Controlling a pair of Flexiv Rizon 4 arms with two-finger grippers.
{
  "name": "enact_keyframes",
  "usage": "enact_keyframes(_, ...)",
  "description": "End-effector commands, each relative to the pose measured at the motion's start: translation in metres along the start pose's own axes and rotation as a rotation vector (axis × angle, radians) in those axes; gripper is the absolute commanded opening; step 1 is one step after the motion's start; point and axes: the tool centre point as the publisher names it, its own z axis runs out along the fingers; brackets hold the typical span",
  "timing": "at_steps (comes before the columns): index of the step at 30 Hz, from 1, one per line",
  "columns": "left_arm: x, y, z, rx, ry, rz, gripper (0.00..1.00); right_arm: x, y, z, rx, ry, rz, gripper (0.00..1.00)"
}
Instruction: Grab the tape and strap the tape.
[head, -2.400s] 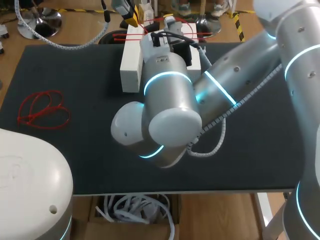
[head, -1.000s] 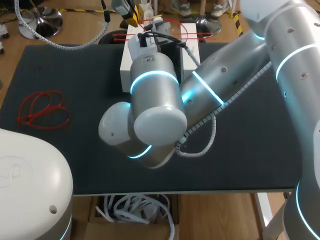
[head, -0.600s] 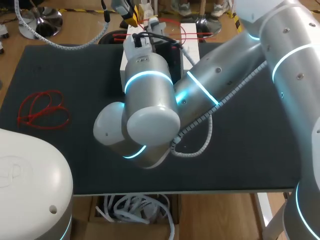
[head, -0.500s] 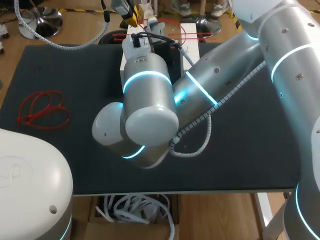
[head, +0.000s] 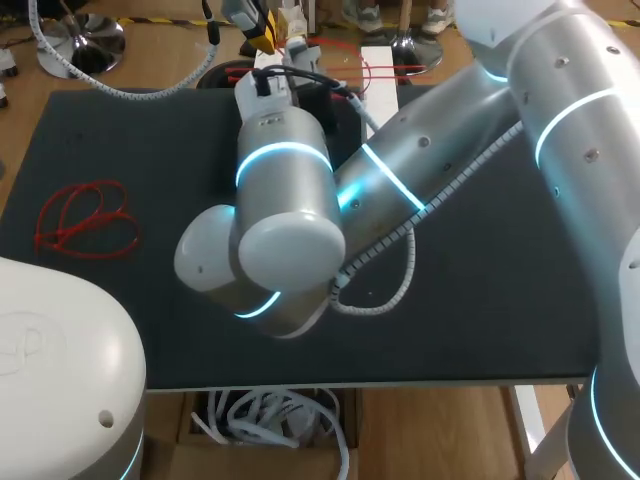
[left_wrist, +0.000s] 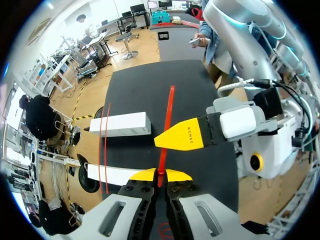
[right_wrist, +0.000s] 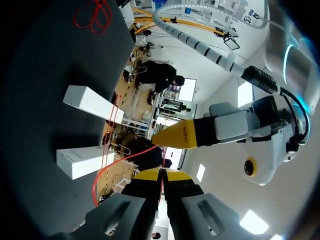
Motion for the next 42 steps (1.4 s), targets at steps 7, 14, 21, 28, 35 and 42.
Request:
enact_keyframes(7, 0.000, -0.002, -0.001, -0.003, 0.001, 0.000, 0.00, -0.002, 0.010, 0.000, 0.008, 0.005, -0.005, 0.00)
enact_keyframes(14, 0.000, -0.002, -0.001, -0.003, 0.001, 0.000, 0.00, -0.002, 0.013, 0.001, 0.007, 0.008, -0.005, 0.00)
enact_keyframes(21, 0.000, -0.002, -0.001, -0.003, 0.001, 0.000, 0.00, -0.001, 0.014, 0.003, 0.009, 0.013, -0.008, 0.00)
enact_keyframes(28, 0.000, -0.002, -0.001, -0.003, 0.001, 0.000, 0.00, -0.002, 0.013, 0.004, 0.012, 0.011, 0.000, 0.00)
enact_keyframes(35, 0.000, -0.002, -0.001, -0.003, 0.001, 0.000, 0.00, -0.006, 0.007, -0.001, 0.004, 0.005, 0.017, 0.11)
enact_keyframes(42, 0.000, -0.002, -0.001, -0.003, 0.001, 0.000, 0.00, -0.014, -0.007, -0.015, -0.010, 0.024, 0.034, 0.25)
